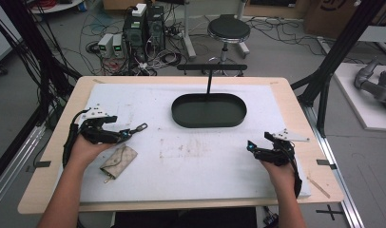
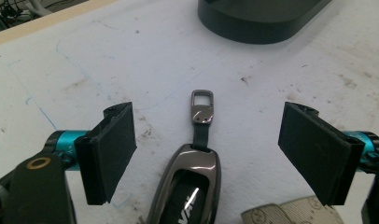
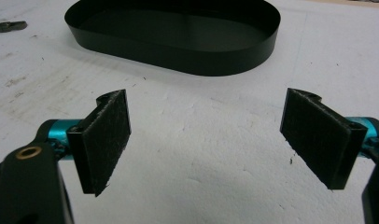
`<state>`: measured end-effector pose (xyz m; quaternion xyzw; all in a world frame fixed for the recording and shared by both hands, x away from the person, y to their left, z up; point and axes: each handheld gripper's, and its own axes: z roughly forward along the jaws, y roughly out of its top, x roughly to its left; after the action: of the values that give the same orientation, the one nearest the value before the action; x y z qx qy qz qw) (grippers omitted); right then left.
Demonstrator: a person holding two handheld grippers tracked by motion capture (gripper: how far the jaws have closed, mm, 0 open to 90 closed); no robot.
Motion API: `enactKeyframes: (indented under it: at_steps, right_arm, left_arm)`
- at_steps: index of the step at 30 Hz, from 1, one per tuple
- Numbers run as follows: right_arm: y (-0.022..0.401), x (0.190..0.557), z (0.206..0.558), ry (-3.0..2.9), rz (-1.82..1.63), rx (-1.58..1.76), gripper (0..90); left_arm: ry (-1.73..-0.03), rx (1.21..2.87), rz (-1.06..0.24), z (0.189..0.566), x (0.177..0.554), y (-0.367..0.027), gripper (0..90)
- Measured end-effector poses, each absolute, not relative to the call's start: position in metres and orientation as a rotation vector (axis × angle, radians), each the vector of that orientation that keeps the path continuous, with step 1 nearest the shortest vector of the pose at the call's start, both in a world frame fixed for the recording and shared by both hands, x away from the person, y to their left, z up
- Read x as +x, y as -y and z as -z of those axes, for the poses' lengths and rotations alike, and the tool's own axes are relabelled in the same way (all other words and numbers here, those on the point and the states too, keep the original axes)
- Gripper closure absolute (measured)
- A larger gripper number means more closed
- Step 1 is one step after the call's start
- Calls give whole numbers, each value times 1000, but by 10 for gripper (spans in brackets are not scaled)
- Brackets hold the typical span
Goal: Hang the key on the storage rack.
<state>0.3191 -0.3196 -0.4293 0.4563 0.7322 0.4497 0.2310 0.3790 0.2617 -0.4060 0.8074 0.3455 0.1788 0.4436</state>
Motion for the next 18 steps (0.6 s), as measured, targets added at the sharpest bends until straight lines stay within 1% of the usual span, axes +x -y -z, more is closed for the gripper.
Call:
enactKeyframes:
  at_steps: [2,7,18]
  right_arm:
    - [320,319,430,-2014,-1235,1256,166]
    - [320,320,430,-2013,-1233,1262,166]
    - [321,321,431,-2015,-1226,1270,166]
  left_arm:
    - [-854,2020,-430,407,385,-259,216]
    - [-869,2059,-383,416,397,-253,230]
    - [-865,2194,-359,432,414,-241,391]
